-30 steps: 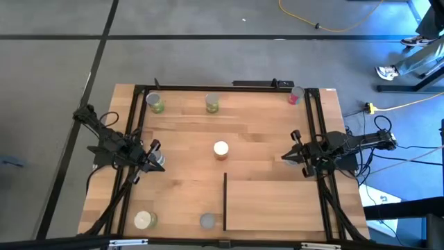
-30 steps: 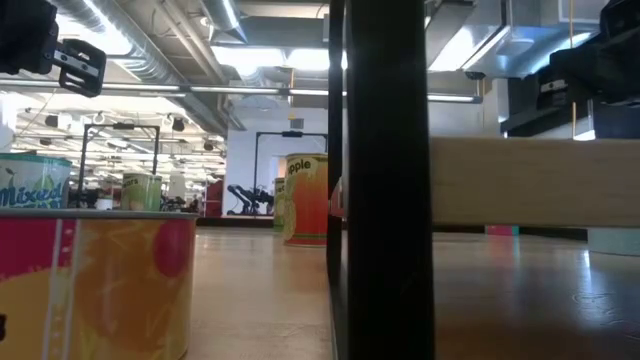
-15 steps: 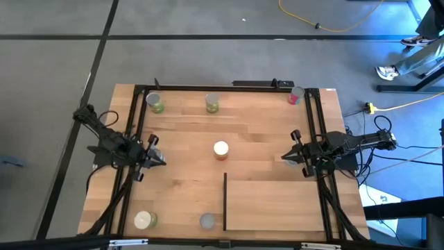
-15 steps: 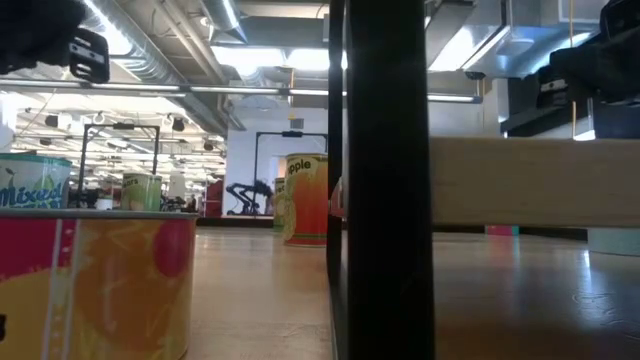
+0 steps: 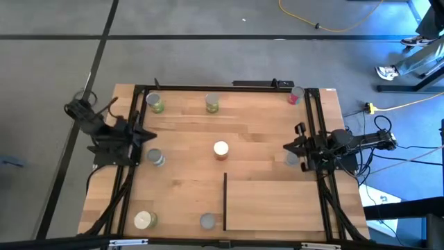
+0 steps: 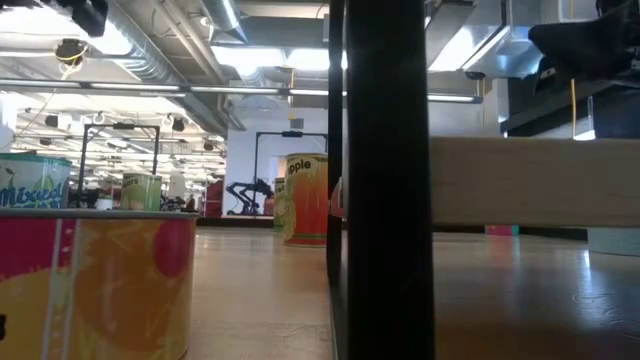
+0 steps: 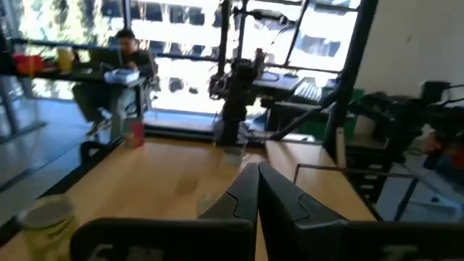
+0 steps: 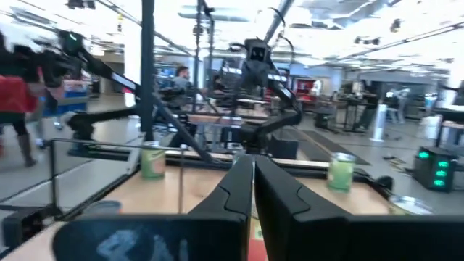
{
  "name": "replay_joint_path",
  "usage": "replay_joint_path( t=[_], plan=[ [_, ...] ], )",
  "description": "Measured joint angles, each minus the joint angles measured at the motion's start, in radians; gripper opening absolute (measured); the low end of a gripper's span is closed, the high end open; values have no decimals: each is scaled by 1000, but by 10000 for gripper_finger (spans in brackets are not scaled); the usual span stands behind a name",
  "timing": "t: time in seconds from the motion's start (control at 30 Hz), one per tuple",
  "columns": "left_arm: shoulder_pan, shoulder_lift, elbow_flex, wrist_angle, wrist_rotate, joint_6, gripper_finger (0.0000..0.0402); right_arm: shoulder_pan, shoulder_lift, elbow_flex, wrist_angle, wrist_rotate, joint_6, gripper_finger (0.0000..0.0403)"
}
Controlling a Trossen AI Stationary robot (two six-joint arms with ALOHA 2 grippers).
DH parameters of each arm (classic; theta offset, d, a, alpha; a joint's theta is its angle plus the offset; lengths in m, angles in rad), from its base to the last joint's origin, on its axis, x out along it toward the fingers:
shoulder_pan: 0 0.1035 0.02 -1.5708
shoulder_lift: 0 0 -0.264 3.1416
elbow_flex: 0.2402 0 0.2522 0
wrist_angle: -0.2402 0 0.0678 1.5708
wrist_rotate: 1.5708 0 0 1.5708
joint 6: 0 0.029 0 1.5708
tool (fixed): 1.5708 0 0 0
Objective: Pick and place cans onto a shelf
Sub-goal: Put the left canned pears on the shelf
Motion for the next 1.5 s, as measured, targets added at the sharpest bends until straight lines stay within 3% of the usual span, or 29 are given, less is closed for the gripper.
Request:
replay_joint_path(
  t=[0.27,0.47,0.67,0.87,1.0,1.07,1.3,1.5],
  plan=[
    [3,299,411,-478,-156,-279,0,0,5,89,-106,116,10,21],
    [54,499,648,-902,-149,-680,0,0,72,280,-397,267,174,21],
    [156,599,818,-1181,-42,-1156,0,-1,217,503,-571,354,318,21],
    [264,617,842,-1173,66,-1260,0,-7,396,730,-754,392,495,21],
    [325,627,842,-1171,65,-1260,0,-27,522,866,-855,392,548,21],
    [353,649,842,-1171,15,-1268,0,-38,579,923,-891,389,545,21],
    [427,701,841,-1147,-383,-1309,0,-89,719,1069,-954,386,546,21],
    [436,705,841,-1121,-405,-1308,0,-111,773,1094,-956,384,504,21]
  ],
)
